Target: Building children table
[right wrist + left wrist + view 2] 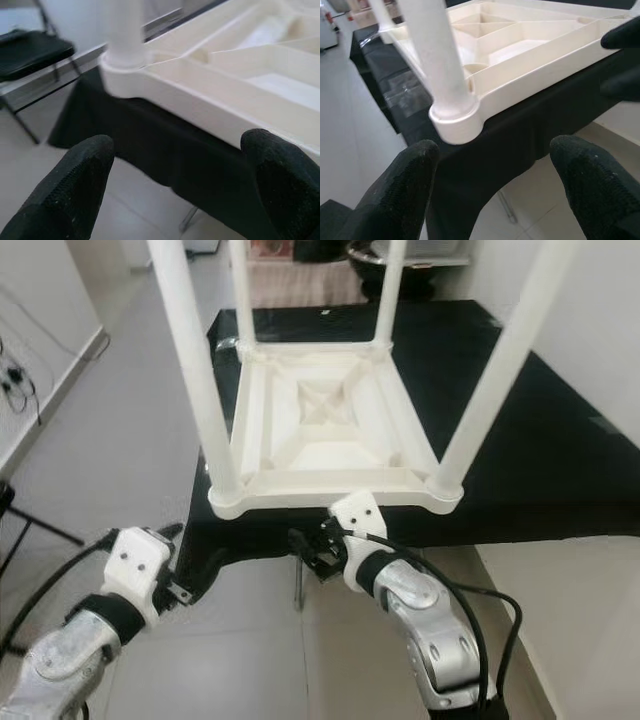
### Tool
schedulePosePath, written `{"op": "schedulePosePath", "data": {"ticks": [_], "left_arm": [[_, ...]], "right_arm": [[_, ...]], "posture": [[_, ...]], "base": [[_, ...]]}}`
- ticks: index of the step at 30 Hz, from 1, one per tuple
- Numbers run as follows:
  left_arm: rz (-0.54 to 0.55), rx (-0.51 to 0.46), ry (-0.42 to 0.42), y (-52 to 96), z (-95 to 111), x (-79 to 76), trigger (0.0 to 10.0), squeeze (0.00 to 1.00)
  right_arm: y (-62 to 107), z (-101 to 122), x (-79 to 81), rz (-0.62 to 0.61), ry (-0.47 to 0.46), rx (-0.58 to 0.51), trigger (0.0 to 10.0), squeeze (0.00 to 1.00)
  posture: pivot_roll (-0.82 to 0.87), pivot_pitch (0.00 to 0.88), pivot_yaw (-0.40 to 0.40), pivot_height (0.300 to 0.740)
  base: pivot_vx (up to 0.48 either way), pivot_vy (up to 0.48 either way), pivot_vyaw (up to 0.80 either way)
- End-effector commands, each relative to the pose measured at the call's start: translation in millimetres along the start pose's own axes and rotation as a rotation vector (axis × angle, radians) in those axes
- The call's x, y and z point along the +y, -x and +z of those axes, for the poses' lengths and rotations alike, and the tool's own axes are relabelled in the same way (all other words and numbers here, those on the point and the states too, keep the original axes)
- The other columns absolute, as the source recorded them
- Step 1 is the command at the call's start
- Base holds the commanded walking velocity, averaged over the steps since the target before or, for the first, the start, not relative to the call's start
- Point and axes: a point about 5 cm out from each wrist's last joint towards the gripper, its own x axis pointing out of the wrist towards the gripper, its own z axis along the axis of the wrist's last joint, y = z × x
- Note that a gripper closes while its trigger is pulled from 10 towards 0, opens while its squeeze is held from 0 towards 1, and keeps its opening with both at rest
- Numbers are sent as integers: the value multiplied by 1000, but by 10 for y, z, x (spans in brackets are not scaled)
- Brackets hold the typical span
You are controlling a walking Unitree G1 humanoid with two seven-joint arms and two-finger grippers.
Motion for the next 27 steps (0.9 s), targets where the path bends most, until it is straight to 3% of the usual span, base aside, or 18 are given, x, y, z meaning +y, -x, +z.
{"op": "schedulePosePath", "data": {"ticks": [1,5,7,11,13,14,15,16,22,27], "left_arm": [[-59,38,19,24,-55,-72,10000,0],[-149,54,56,54,-61,-169,10000,0],[-192,53,73,71,-54,-215,10000,0],[-203,56,82,74,-55,-228,10000,0],[-205,53,78,72,-50,-228,10000,0],[-205,53,78,72,-50,-228,10000,0],[-207,50,76,86,-40,-239,10000,0],[-209,51,77,96,-35,-246,10000,0],[-214,55,81,150,-20,-270,10000,0],[-213,66,106,232,-13,-321,10000,0]], "right_arm": [[24,-51,45,110,20,28,10000,0],[26,-110,5,184,84,104,10000,0],[-49,-121,-80,144,122,142,10000,0],[-169,-114,-172,81,78,170,10000,0],[-356,-67,-223,55,47,176,10000,0],[-356,-67,-223,55,47,176,10000,0],[-553,-98,-307,-1,60,249,10000,0],[-599,-129,-342,-14,81,292,10000,0],[-656,-126,-460,-11,85,341,10000,0],[-712,61,-771,-112,44,342,10000,0]], "posture": [[-27,94,-28,740],[-29,94,-27,740],[-30,95,-26,740],[-31,97,-27,740],[-26,101,-25,740],[-26,101,-25,740],[-12,110,-30,740],[-9,112,-31,740],[3,128,-38,740],[6,154,-49,740]], "base": [[0,0,0],[0,0,0],[0,0,0],[0,0,0],[0,0,0],[0,0,0],[0,0,0],[0,0,0],[0,0,0],[0,0,0]]}}
